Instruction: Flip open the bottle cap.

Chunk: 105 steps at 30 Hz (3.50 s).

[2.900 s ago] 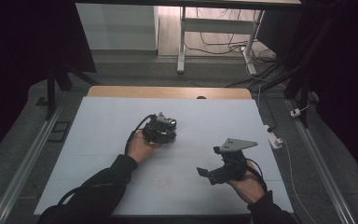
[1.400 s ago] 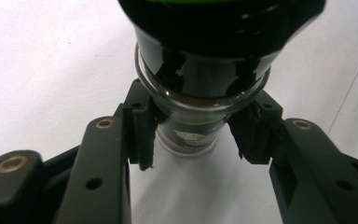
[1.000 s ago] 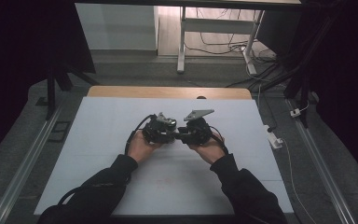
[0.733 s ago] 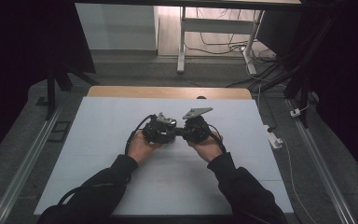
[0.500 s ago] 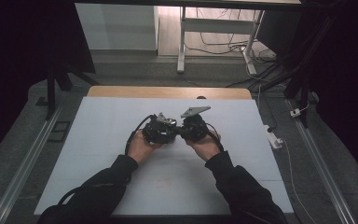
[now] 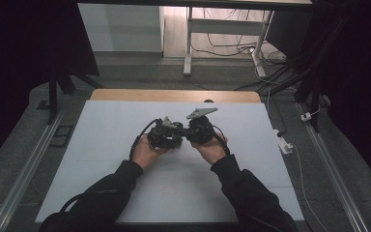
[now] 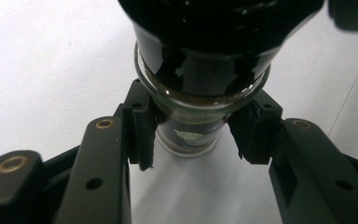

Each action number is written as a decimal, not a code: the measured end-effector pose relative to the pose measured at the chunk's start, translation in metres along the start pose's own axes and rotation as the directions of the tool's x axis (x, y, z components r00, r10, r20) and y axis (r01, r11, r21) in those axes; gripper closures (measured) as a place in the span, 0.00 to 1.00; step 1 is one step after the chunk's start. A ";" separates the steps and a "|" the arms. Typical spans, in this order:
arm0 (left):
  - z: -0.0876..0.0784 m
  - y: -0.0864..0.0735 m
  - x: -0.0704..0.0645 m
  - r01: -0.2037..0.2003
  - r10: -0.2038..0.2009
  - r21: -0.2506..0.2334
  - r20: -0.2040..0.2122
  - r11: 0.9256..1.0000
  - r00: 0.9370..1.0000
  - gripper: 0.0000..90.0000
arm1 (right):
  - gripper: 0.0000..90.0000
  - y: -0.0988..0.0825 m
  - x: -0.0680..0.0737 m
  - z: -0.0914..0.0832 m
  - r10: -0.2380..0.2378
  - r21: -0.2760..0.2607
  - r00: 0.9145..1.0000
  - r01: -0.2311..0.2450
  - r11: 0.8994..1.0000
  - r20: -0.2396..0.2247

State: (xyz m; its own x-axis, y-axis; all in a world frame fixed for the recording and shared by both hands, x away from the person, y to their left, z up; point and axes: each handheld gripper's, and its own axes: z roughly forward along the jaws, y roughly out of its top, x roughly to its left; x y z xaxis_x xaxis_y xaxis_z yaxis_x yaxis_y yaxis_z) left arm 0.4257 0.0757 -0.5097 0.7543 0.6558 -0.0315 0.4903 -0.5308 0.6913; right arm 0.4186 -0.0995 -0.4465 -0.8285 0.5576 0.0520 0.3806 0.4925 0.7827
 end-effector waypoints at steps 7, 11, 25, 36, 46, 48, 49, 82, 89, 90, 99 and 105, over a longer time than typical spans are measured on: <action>0.000 0.000 0.000 -0.004 0.004 0.003 -0.001 1.000 1.000 0.60 | 0.99 0.004 -0.002 -0.001 0.009 -0.015 1.000 -0.009 1.000 0.004; -0.001 0.000 0.000 -0.015 0.015 0.008 -0.003 1.000 1.000 0.60 | 0.99 0.006 -0.003 -0.001 0.010 -0.023 1.000 -0.010 1.000 0.014; 0.000 0.000 0.000 -0.012 0.012 0.006 -0.001 1.000 1.000 0.60 | 0.99 0.013 -0.013 0.000 0.031 -0.045 0.999 -0.030 0.999 0.024; 0.000 0.001 0.000 -0.015 0.015 0.010 0.000 1.000 1.000 0.60 | 0.99 0.015 -0.026 0.004 0.070 -0.055 0.997 -0.068 0.996 0.036; 0.000 0.002 0.001 -0.017 0.016 0.019 0.002 1.000 1.000 0.60 | 0.99 0.014 -0.028 0.004 0.067 -0.048 0.997 -0.065 0.997 0.032; 0.000 0.002 0.001 -0.018 0.018 0.023 0.004 1.000 1.000 0.60 | 0.99 0.013 -0.027 0.004 0.069 -0.045 0.997 -0.067 0.997 0.030; 0.000 0.003 0.001 -0.019 0.019 0.024 0.005 1.000 1.000 0.60 | 0.99 0.013 -0.027 0.004 0.067 -0.045 0.997 -0.066 0.997 0.029; -0.028 0.000 -0.003 -0.002 0.000 0.085 0.021 0.996 1.000 0.19 | 0.44 0.000 -0.014 -0.020 0.104 -0.027 0.994 -0.103 0.994 0.024; -0.040 -0.005 -0.008 -0.020 0.015 0.103 0.048 0.994 0.999 0.11 | 0.34 -0.005 -0.006 -0.024 0.091 -0.003 0.996 -0.091 0.996 0.015; -0.043 -0.006 -0.009 -0.020 0.014 0.100 0.056 0.995 0.998 0.10 | 0.32 -0.006 -0.005 -0.025 0.087 -0.002 0.996 -0.087 0.996 0.013; -0.065 -0.018 -0.014 -0.008 -0.004 0.097 0.126 0.995 0.992 0.01 | 0.20 -0.016 0.003 -0.031 0.107 0.014 0.994 -0.107 0.994 0.000; -0.086 -0.030 -0.014 0.038 -0.050 0.066 0.183 0.997 0.982 0.01 | 0.15 -0.021 0.011 -0.037 0.089 0.025 0.996 -0.089 0.996 -0.020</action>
State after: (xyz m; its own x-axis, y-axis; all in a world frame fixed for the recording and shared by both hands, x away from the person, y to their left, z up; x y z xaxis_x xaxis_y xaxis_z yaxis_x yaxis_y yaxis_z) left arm 0.3630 0.1280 -0.4679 0.7961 0.5719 -0.1977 0.5466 -0.5394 0.6405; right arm 0.3866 -0.1286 -0.4393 -0.7991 0.5861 0.1340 0.4631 0.4578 0.7589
